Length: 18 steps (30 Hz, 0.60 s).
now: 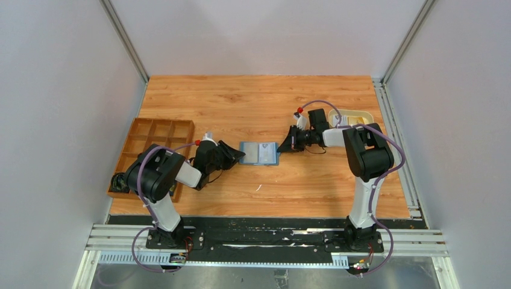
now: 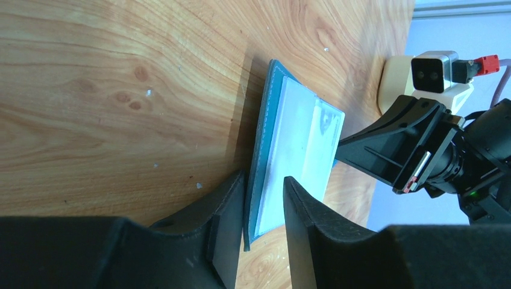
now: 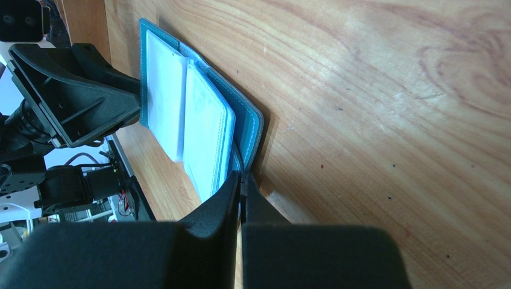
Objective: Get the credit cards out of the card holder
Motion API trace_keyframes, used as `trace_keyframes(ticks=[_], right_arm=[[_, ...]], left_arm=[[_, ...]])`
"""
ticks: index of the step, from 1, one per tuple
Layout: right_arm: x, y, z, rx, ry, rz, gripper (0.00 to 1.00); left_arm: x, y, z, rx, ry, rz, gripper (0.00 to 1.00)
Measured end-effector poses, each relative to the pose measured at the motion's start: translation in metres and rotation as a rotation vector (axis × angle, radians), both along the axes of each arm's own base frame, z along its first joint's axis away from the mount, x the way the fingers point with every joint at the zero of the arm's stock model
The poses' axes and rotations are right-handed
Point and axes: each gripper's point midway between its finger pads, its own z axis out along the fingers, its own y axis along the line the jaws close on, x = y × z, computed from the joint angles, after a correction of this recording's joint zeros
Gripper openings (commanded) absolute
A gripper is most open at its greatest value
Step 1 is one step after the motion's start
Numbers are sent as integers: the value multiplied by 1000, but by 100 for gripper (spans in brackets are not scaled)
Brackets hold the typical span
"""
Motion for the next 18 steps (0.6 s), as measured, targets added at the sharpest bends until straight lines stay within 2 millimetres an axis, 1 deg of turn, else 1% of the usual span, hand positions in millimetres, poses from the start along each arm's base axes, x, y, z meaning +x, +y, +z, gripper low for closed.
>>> trace_keyframes(ticks=[3,7,10,12,15,16,18], right_arm=[[0,0,0,0,0,0,0],[0,0,0,0,-1,2,0],[-1,0,0,2,-1,4,0],[-1,0,0,4,0,6,0],[-1,1,0,5,1,7,0],[-2,1,0,7,2,9,0],[-2,1,1,12,4,13,0]], left_arm=[[0,1,0,-1,0,9,33],[1,5,-3,8,4,30,32],[0,8,-3,14,2,43,27],[0,9,-4,13,4,48,21],[-1,12,-5,12,9,56,4],[-1,11,-5,8,8,57,0],[-1,11,-3,1,3,57,0]])
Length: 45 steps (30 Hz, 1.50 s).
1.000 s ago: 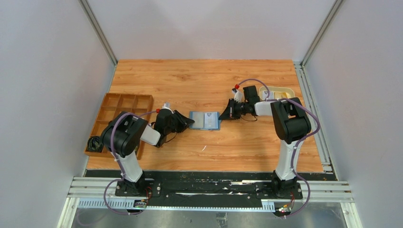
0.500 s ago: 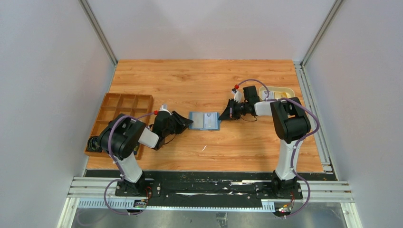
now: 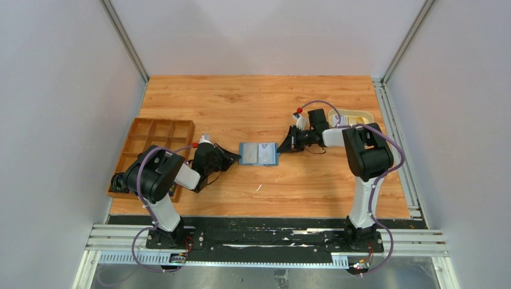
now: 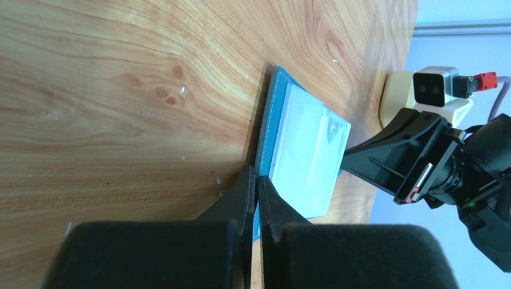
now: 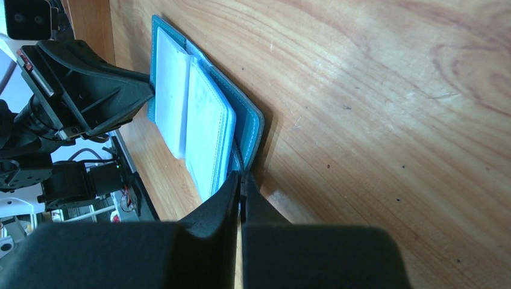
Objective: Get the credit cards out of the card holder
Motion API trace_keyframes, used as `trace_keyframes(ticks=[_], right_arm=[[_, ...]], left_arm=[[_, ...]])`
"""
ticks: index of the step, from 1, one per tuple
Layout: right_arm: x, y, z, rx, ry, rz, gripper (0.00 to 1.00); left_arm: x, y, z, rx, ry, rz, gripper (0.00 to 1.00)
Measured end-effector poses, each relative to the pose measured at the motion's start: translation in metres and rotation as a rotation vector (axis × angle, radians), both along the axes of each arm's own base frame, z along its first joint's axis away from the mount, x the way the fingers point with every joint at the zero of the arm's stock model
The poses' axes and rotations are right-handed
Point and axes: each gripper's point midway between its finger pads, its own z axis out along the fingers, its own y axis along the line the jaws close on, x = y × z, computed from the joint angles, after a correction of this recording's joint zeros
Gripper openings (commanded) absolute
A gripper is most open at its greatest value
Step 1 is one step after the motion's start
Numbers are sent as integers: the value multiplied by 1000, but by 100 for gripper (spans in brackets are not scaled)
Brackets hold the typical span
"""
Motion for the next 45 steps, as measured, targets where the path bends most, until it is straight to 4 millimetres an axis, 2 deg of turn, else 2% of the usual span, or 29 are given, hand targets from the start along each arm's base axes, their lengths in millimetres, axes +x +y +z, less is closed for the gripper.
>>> trace_keyframes(ticks=[3,4,6,10,13,15,19,22,23,25,27,30,34,45], right_arm=[[3,1,0,-1,5,1,0],[5,1,1,-1,5,1,4],[12,3,5,-1,-3,1,13],[36,7,27,-13,-55,-6,40],[57,5,46,-50,-119,-34,52],[58,0,58,-86,-140,-61,58],[51,-5,99,-137,-206,-107,60],[39,8,128,-137,-264,-102,59],[35,14,130,-134,-267,-93,59],[22,30,123,-135,-245,-63,59],[8,43,105,-147,-194,-33,59],[-13,63,68,-180,-95,15,58],[-26,75,37,-221,-19,34,57],[-18,71,29,-258,-12,-25,57]], left_arm=[[0,-1,2,-7,-6,-1,0],[1,-1,2,-10,-11,0,0],[1,-1,5,-17,-20,1,0],[-2,0,5,-22,-26,3,0],[-8,6,1,-11,-16,18,0],[-11,10,2,-7,-19,33,0],[-15,22,7,9,-38,85,0],[-15,27,9,24,-46,117,0],[-15,28,10,31,-47,124,0],[-16,28,9,41,-45,132,0],[-17,28,7,53,-40,138,0],[-20,29,4,68,-30,143,0],[-21,29,0,78,-17,147,0],[-22,30,-1,81,-10,151,0]])
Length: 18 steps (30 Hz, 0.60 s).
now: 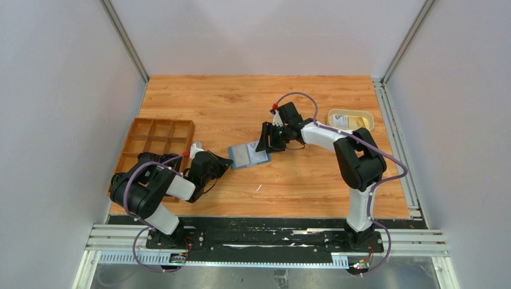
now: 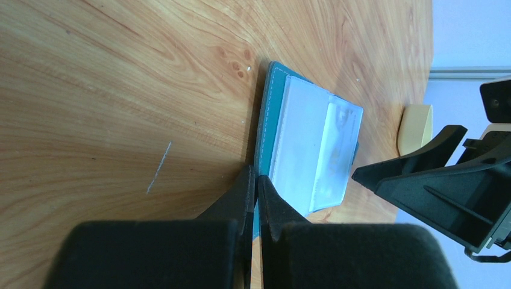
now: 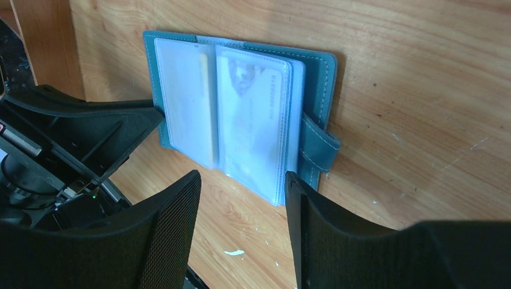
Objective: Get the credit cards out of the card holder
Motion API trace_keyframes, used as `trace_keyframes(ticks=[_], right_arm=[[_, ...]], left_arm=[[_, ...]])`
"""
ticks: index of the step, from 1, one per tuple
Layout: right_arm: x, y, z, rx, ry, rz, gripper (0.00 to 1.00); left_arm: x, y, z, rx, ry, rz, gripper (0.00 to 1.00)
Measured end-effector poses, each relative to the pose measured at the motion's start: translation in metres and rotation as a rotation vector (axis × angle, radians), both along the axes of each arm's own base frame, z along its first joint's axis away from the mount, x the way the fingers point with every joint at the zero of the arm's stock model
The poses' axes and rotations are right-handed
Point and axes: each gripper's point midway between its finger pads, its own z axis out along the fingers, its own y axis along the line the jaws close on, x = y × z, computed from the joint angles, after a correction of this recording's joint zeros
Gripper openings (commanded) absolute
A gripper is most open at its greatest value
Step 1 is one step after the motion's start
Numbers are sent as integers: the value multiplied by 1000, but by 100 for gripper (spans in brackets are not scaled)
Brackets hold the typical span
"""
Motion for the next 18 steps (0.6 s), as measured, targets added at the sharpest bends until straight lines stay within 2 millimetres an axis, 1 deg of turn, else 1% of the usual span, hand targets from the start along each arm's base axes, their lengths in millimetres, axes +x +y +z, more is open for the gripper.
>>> trace_keyframes(ticks=[8,13,18], right_arm=[[-1,4,-12,-3,19,-5,56],[-5,9,-11,0,15,6,55],[-13,19,-10,1,15,32,55]], left_arm=[[1,-1,0,0,0,0,0],[2,-1,0,0,-1,1,0],[4,-4,0,-1,-3,-4,0]])
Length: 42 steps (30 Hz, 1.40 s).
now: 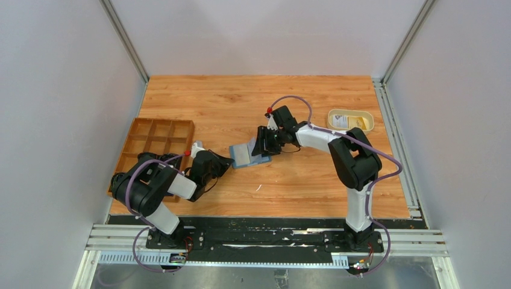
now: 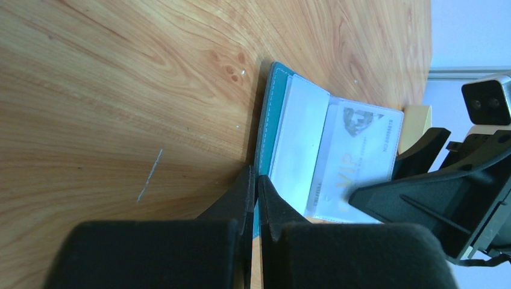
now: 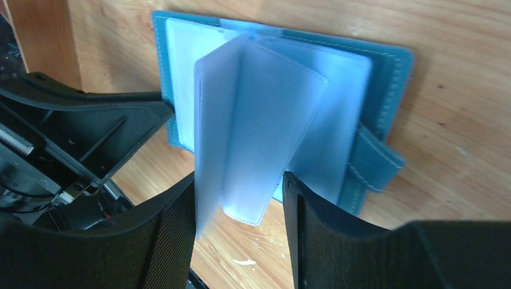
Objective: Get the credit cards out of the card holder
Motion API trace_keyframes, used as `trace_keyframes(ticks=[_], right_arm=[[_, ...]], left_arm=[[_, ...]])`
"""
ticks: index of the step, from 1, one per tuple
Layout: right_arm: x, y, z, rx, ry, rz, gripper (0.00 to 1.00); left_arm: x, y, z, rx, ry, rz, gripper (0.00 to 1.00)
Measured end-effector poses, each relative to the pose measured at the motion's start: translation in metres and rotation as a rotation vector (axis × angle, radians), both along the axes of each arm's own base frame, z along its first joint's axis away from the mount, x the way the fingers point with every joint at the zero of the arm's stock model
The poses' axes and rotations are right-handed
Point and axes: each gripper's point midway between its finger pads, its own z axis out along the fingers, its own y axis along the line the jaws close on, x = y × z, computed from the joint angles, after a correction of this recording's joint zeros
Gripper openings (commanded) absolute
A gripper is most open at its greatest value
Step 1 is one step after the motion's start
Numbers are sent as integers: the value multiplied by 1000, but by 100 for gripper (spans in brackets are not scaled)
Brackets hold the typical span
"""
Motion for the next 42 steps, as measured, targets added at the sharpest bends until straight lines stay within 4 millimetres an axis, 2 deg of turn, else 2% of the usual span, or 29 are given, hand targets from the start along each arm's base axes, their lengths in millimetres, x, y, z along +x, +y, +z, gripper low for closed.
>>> trace_keyframes(ticks=[10,19,25,27,32,42], right_arm=[[-5,23,20,23,-38,51,55],[-5,22,17,16,-37,59,55],[-8,29,2,36,-2,91,55],[-8,31,2,47,2,99,55],[-4,39,2,71,3,117,55],[6,35,-1,-24,-35,121,56]], left_arm=[[1,-4,0,-5,-2,-10,0],[3,-8,0,-11,-1,-23,0],[4,-10,0,-14,0,-30,0],[4,-10,0,-13,0,-30,0],[5,-10,0,-9,-2,-36,0],[7,-15,1,-9,-4,-55,0]])
